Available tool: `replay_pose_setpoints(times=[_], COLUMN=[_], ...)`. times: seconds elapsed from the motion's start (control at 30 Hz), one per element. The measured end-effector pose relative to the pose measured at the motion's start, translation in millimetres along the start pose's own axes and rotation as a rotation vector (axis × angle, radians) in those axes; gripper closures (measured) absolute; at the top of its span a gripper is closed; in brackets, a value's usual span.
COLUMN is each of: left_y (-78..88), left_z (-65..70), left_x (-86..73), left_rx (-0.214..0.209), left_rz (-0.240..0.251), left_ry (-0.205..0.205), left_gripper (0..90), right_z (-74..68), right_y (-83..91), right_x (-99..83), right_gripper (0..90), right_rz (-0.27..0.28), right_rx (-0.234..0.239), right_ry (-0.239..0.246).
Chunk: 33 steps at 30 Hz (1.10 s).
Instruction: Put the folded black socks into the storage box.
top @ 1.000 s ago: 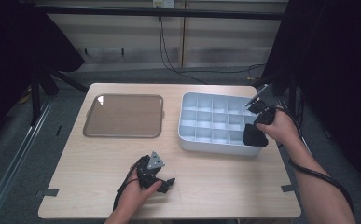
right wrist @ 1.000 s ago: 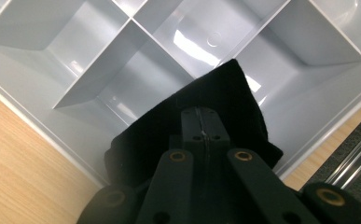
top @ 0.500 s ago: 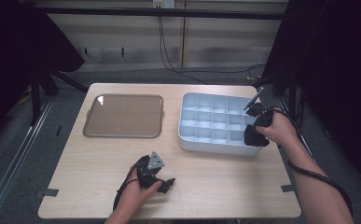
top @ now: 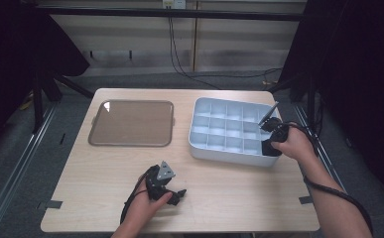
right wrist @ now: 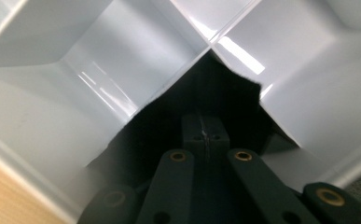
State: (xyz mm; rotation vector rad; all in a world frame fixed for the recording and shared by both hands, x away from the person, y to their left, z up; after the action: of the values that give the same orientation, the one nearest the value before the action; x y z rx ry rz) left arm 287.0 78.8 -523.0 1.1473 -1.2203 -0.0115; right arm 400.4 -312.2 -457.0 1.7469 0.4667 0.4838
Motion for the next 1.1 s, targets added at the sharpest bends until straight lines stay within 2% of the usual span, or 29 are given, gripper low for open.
replay_pose_setpoints(times=[0.53, 0.67, 0.87, 1.1], left_y=[0.5, 0.5, 0.6, 0.7], left_z=[-0.5, -0.4, -0.4, -0.4], left_x=[-0.1, -0.1, -0.2, -0.1], left_rx=[0.000, 0.000, 0.001, 0.000], left_rz=[-0.007, -0.007, -0.008, -0.008], left_ry=[-0.012, -0.012, -0.011, -0.011], left_gripper=[10.4, 10.4, 10.4, 10.4], right_z=[0.7, 0.1, 1.4, 1.6], right_y=[-8.4, -9.3, -10.0, -7.2], right_x=[-7.4, -7.2, -9.3, -10.2], right_gripper=[90.0, 90.0, 90.0, 90.0], right_rz=[0.058, 0.054, 0.076, 0.090], right_rx=[-0.015, -0.021, -0.005, -0.007], right_ry=[0.011, 0.008, -0.001, -0.005])
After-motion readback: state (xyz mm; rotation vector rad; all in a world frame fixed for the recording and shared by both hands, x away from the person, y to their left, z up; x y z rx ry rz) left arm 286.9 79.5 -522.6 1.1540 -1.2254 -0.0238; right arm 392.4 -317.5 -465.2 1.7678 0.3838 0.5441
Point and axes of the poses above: each handheld gripper's, and its own axes: y roughly backward along the jaws, x roughly out of its top, z roughly to its right, the point moved 2 cm from there along -y, roughly forward along the jaws, and after that the axes turned 11 degrees about x, right-handed, at the moved point
